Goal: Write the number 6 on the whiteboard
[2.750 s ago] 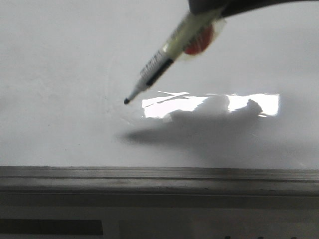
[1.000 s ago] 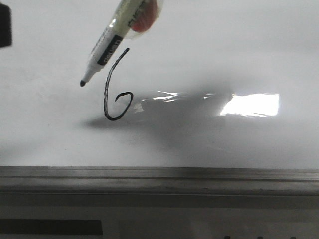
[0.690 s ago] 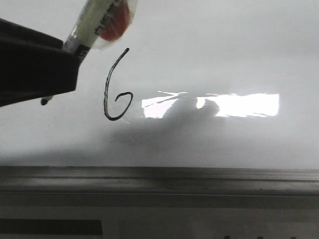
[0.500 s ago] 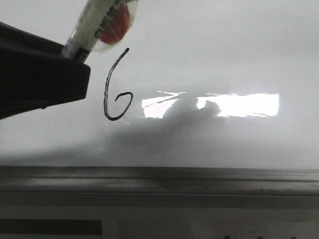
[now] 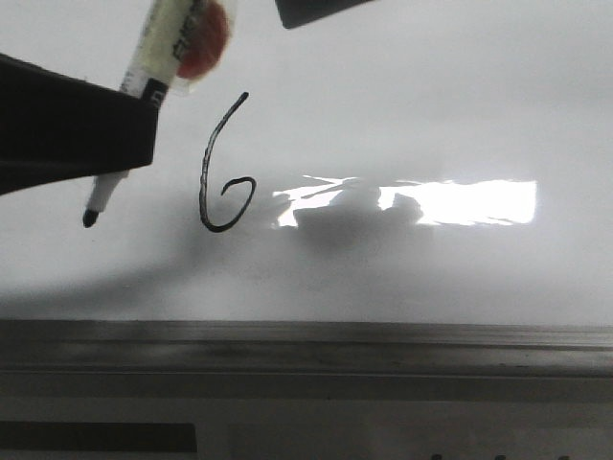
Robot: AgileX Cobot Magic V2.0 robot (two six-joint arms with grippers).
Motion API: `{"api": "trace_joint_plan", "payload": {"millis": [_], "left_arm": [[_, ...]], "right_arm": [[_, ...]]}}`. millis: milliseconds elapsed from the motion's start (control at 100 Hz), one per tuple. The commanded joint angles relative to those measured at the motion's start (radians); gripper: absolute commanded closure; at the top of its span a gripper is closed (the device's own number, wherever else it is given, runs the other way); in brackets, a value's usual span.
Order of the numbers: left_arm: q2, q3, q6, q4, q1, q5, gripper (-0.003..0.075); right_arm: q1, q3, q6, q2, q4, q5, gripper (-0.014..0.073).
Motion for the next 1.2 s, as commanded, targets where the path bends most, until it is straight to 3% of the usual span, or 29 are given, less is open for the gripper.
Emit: {"api": "trace_joint_plan", "payload": {"millis": [0, 140, 250, 510, 580, 720, 770, 850, 1000, 1070, 1110, 1160, 1190], "left_arm": [[-0.003, -0.033, -0.012, -0.259, -0.002, -0.078, 0.0741], [-0.002, -0.033, -0.003, -0.557, -0.002, 0.0, 0.0741], [0.0, -0.026, 0.0, -0.574, 0.003, 0.007, 0.0741], [0.063, -0.03, 0.0, -0.57, 0.058, 0.005, 0.0724], [0.069, -0.03, 0.0, -0.543, 0.055, -0.006, 0.0643], [0.067, -0.03, -0.005, -0.525, 0.055, -0.015, 0.0312], [0.067, -0.03, -0.02, -0.529, 0.055, -0.018, 0.0232], [0.063, -0.03, -0.041, -0.529, 0.055, -0.018, 0.0172], [0.01, -0.03, -0.036, -0.517, 0.055, -0.02, 0.0174], [-0.042, -0.03, -0.022, -0.502, 0.055, -0.02, 0.0176], [-0.072, -0.03, -0.008, -0.488, 0.055, -0.02, 0.0199], [-0.116, -0.03, 0.007, -0.47, 0.055, -0.02, 0.0277], [-0.149, -0.03, 0.013, -0.47, 0.055, -0.018, 0.0369]], "right_arm": [[-0.014, -0.035, -0.012, -0.024, 0.0, -0.08, -0.0054], [-0.016, -0.035, -0.012, -0.024, 0.0, -0.07, 0.0034], [-0.016, -0.035, -0.012, -0.024, 0.0, -0.064, 0.0074], [-0.016, -0.035, -0.012, -0.024, 0.0, -0.063, 0.0075], [-0.016, -0.035, -0.012, -0.024, 0.0, -0.063, 0.0075], [-0.016, -0.035, -0.012, -0.024, 0.0, -0.063, 0.0075], [-0.016, -0.035, -0.012, -0.024, 0.0, -0.063, 0.0074], [-0.016, -0.035, -0.012, -0.024, 0.0, -0.063, 0.0075], [-0.016, -0.035, -0.012, -0.035, 0.0, -0.052, 0.0081], [-0.016, -0.035, -0.012, -0.044, 0.0, -0.032, 0.0162], [-0.016, -0.033, -0.012, -0.056, 0.0, -0.017, 0.0265], [-0.016, -0.031, -0.012, -0.071, -0.007, -0.011, 0.0424], [-0.016, -0.029, -0.012, -0.081, -0.014, -0.008, 0.0545]]}}
